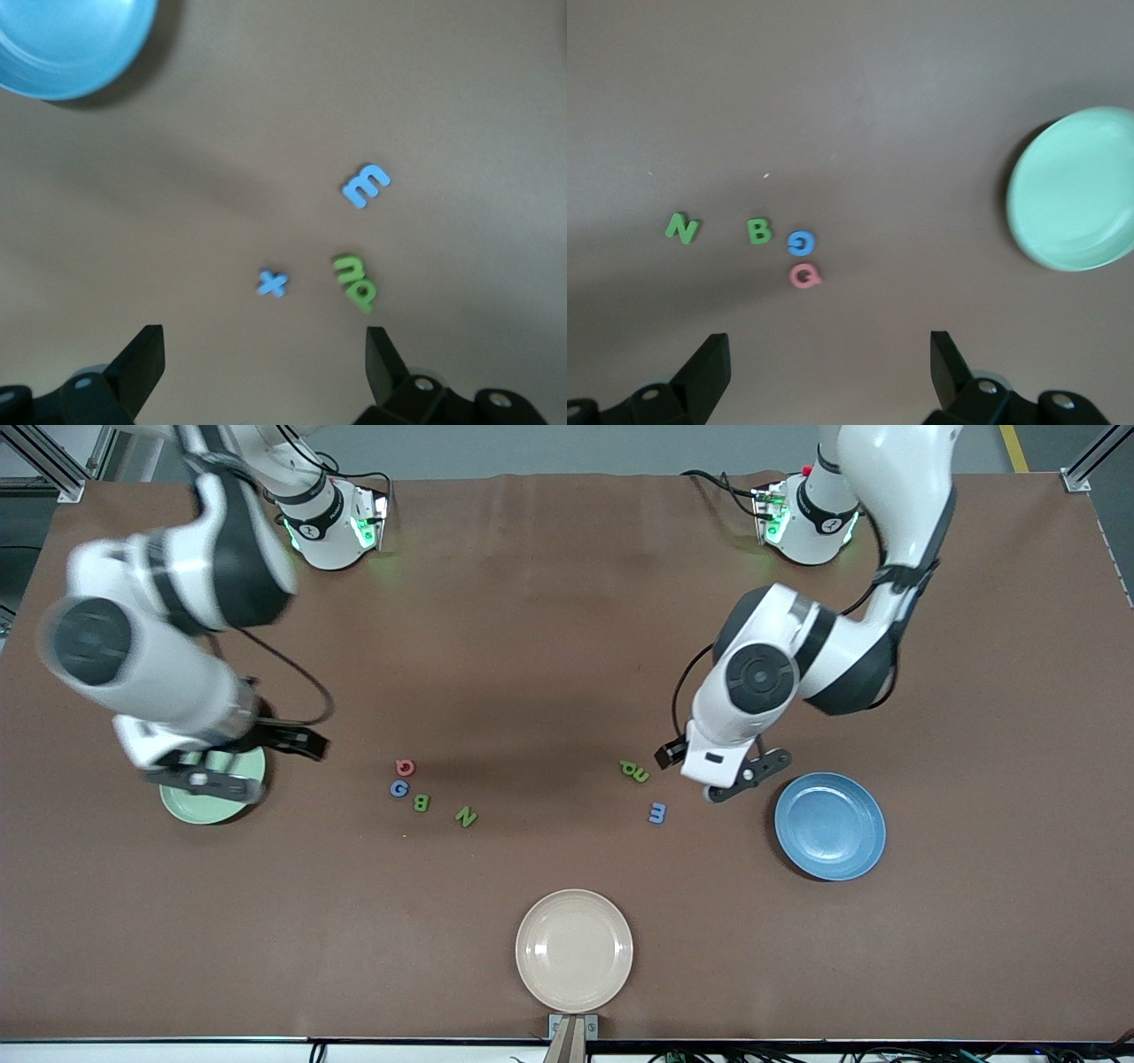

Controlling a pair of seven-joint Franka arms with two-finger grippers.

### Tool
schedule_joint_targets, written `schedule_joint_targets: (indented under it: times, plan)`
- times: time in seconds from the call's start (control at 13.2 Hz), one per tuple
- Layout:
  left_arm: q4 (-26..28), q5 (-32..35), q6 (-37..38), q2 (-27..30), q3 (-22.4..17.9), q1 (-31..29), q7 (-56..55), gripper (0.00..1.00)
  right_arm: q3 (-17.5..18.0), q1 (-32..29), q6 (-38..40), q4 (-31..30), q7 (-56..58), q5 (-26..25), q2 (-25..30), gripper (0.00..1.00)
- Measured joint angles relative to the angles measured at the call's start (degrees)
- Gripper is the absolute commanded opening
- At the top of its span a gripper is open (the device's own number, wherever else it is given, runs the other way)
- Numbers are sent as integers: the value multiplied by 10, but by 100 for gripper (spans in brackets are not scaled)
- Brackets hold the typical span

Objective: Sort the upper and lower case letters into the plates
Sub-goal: 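Move the right gripper toward the green N while the left gripper reaches the m, then grasp the green N with the right gripper while the left gripper grasps the m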

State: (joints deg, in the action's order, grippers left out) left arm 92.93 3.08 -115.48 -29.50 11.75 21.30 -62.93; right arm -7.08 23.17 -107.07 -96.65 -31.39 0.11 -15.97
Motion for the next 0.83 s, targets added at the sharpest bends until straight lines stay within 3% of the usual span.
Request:
schedule_joint_targets:
  times: [0.23, 0.38, 0.6, 0.83]
  plan:
    - [2, 49, -74, -56, -6, 2, -84, 100, 0, 26, -104, -80, -73, 6, -21, 100]
    - [-16, 52, -96, -89, -10, -5, -132, 100, -1, 38, -142, -91, -107, 54, -39, 99]
    - [-73, 54, -99, -137, -9, 1, -248, 99, -1, 66, -195, -85, -136, 92, -82, 99]
    - [-109, 56, -111, -175, -9, 9, -320, 91, -1, 85, -209, -22, -172, 97, -159, 99]
